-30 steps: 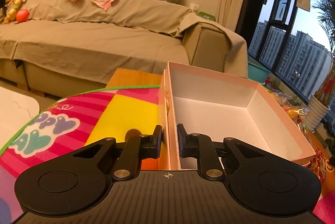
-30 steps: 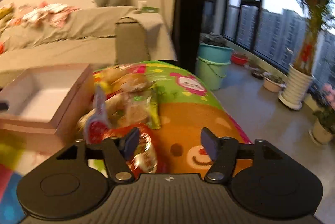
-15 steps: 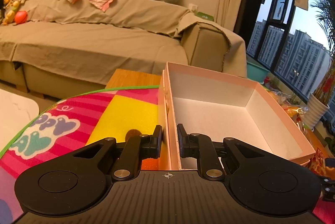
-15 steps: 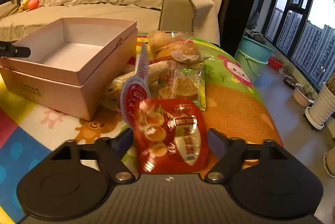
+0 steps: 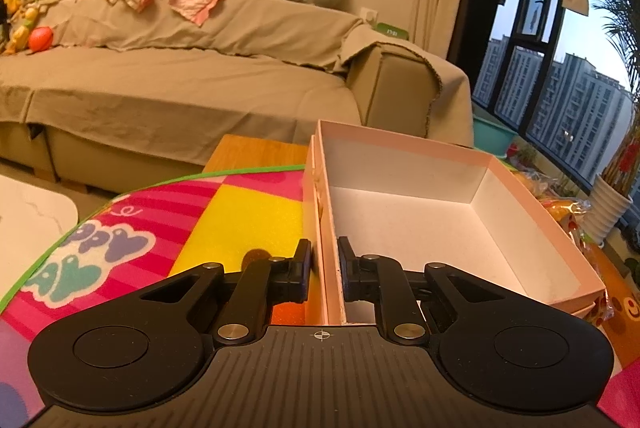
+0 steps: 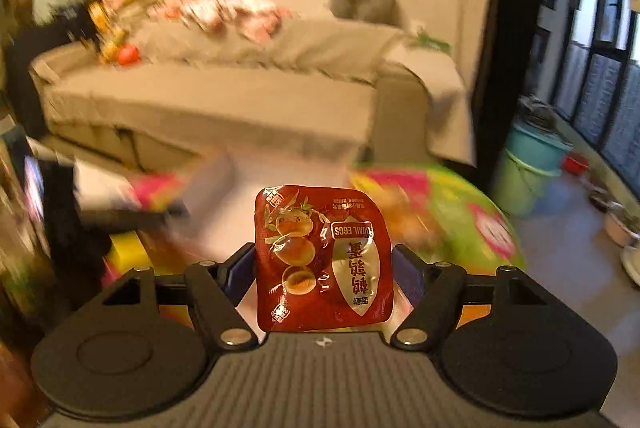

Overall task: Organize objects
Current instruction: 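Carry the red egg pouch into the pink box and release it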

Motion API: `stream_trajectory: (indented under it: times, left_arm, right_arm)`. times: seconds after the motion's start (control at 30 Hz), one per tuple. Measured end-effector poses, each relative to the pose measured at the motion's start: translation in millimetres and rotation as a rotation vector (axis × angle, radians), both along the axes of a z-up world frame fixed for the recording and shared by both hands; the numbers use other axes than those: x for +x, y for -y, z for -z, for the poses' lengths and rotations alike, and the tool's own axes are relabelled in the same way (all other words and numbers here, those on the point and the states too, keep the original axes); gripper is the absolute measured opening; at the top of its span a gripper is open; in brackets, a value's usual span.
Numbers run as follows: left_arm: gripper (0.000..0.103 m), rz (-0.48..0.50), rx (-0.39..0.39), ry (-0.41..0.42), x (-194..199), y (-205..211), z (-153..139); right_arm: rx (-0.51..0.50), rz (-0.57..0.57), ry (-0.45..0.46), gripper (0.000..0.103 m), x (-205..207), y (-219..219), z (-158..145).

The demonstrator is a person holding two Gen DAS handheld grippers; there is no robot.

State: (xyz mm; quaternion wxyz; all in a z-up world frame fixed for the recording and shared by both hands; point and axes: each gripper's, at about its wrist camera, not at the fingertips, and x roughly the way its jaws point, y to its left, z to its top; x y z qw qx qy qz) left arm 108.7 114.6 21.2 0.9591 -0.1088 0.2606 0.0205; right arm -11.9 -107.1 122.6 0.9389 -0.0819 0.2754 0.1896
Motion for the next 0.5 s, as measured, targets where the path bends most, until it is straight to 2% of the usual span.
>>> stream_trajectory:
  times: [0.13, 0.2, 0.27, 0.37, 0.5]
  left_arm:
    - [0.016, 0.004, -0.009, 0.004, 0, -2, 1]
    - [0.016, 0.005, -0.014, 0.007, -1, -3, 2]
    - [0.016, 0.006, -0.019, 0.009, -1, -4, 2]
    - [0.017, 0.01, -0.022, 0.01, 0, -5, 2]
    - [0.017, 0.014, -0.025, 0.009, -1, -7, 2]
  right_arm:
    - [0.067, -0.047, 0.016, 0.073, 57, -52, -23]
    - [0.094, -0.079, -0.038, 0.079, 95, -83, -20]
    - [0.063, -0.048, -0.056, 0.079, 121, -106, -12]
    - [-0.043, -0.02, -0.036, 0.079, 133, -131, 1]
    - [-0.086, -0.027, -0.029, 0.083, 120, -135, 13]
